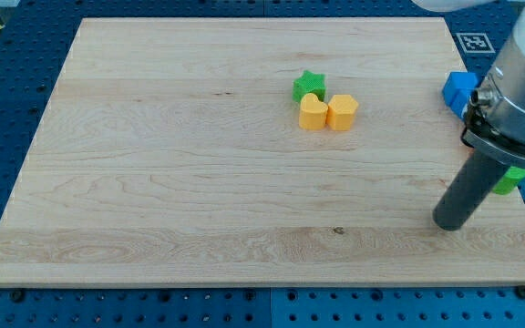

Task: Adjust the green circle at the bottom of the red star

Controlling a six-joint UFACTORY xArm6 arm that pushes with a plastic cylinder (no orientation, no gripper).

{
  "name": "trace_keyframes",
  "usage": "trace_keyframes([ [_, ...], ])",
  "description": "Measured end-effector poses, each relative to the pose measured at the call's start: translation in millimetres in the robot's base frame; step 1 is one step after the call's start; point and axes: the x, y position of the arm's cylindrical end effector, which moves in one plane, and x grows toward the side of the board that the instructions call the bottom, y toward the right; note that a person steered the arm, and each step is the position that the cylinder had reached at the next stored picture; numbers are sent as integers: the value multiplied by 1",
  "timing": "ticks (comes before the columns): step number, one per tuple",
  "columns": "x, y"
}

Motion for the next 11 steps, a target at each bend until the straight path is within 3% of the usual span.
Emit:
trace_keyframes([
  [3,45,109],
  [4,41,135],
  [8,-34,138],
  [10,-37,91],
  [11,-37,95],
])
